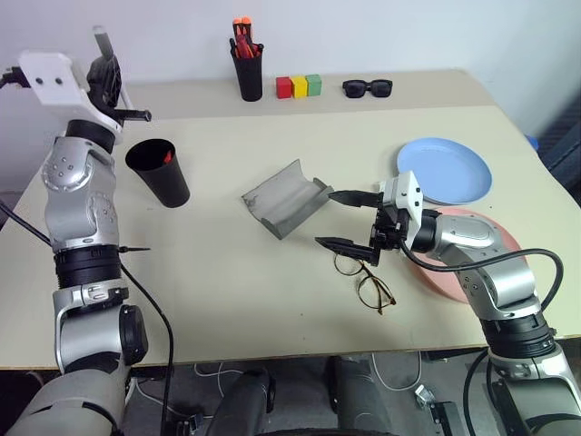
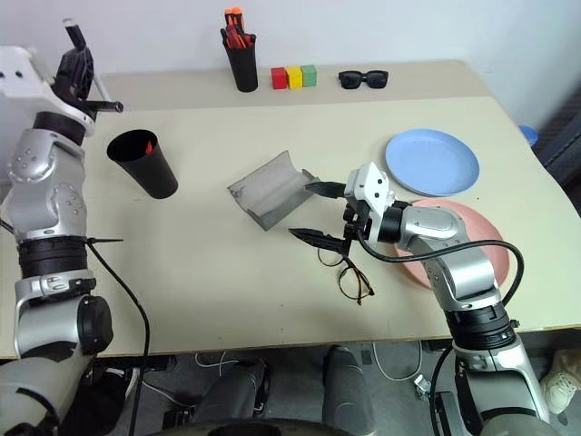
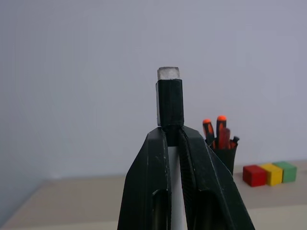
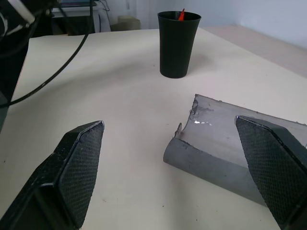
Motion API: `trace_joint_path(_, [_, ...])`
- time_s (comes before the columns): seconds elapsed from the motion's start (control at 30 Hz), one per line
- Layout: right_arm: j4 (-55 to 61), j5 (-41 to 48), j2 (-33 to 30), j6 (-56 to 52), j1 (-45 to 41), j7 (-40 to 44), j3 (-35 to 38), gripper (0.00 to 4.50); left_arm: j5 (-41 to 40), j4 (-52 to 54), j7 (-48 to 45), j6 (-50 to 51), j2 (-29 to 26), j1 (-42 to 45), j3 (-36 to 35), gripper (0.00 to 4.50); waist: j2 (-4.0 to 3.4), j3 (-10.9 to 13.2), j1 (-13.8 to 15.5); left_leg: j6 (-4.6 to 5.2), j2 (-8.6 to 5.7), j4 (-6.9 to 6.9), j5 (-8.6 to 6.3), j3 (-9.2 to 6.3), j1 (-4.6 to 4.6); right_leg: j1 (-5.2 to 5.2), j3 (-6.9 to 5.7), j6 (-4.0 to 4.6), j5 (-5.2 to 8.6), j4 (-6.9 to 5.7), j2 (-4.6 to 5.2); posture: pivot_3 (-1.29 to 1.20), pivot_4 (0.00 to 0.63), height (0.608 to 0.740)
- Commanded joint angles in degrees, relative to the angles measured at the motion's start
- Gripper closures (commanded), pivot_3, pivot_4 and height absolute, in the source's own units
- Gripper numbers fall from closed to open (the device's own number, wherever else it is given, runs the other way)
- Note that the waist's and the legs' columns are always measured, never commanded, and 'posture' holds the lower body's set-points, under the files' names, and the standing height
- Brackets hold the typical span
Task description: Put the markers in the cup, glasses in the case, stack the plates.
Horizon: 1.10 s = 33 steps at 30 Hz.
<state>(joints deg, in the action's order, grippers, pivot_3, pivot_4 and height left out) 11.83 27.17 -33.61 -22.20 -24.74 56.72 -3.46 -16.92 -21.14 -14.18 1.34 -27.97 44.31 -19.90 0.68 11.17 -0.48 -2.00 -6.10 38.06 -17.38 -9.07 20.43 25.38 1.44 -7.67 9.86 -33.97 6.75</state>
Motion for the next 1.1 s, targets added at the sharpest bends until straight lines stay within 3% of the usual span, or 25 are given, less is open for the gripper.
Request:
trace_joint_path(0.03, [1.22,0.11,0.1,0.71,-0.96,-0.26,0.98,0.0,0.5,-0.74,0.45,-3.89,0.6,-1.1,-0.88,4.42,0.0,0.0,-0.06,0.08,0.0,0.0,-0.04,-0.01,0.0,0.0,0.0,0.0,0.0,0.0,0.0,0.0,0.15,0.74])
trace_joint_path(0.33, [1.07,0.01,-0.23,0.79,-1.12,-0.31,1.17,0.0,1.88,-1.16,-0.69,-7.13,2.41,-6.84,0.67,4.42,0.0,0.0,-0.11,0.09,0.0,0.0,-0.05,0.0,-0.01,0.02,0.0,0.0,0.0,-0.03,-0.01,0.0,0.15,0.74])
trace_joint_path(0.43, [0.9,-0.14,-0.1,0.93,-1.39,-0.42,1.09,0.0,1.21,-1.0,-1.51,-7.46,2.84,-7.83,0.51,3.41,0.0,0.0,-0.11,0.1,0.0,0.0,-0.06,0.0,-0.01,0.01,0.0,0.01,0.0,-0.03,-0.01,0.0,0.15,0.74])
trace_joint_path(0.63, [0.69,-0.24,-0.11,1.08,-1.45,-0.52,1.19,0.0,0.36,0.12,-2.57,-6.64,2.99,-7.52,0.49,0.35,0.0,0.0,-0.1,0.11,0.0,0.0,-0.06,0.0,-0.01,0.01,0.0,0.01,0.0,-0.03,-0.01,0.0,0.15,0.74])
trace_joint_path(0.67, [0.62,-0.29,-0.08,1.15,-1.43,-0.57,1.22,0.0,-0.11,0.67,-3.17,-6.1,2.87,-7.1,0.58,0.07,0.0,0.0,-0.1,0.11,0.0,0.0,-0.06,0.0,-0.01,0.01,0.0,0.01,0.0,-0.03,-0.01,0.0,0.15,0.74])
trace_joint_path(0.8, [0.56,-0.42,0.25,1.48,-1.4,-1.07,1.44,0.0,-4.66,5.72,-9.07,2.07,2.82,-5.37,2.99,0.07,0.0,0.0,-0.12,0.11,0.0,0.0,-0.06,0.0,0.0,0.01,0.0,0.01,0.0,-0.03,-0.01,0.0,0.15,0.74])
trace_joint_path(0.97, [0.15,0.42,0.34,1.53,-1.48,-1.81,2.97,0.0,-14.24,16.56,-23.17,23.43,2.56,-3.16,13.55,0.07,0.01,0.0,-0.06,0.15,-0.02,0.05,-0.08,-0.05,0.02,-0.02,-0.01,-0.01,-0.01,-0.04,0.01,0.0,0.15,0.74])
trace_joint_path(1.1, [-0.93,-0.31,-1.86,2.47,-0.24,-1.33,5.3,0.0,-12.97,14.53,-25.94,33.18,5.28,1.23,21.84,0.07,0.0,0.0,-0.18,0.16,-0.03,0.04,-0.09,-0.02,-0.02,-0.02,-0.01,-0.01,-0.01,-0.05,-0.01,0.0,0.15,0.74])
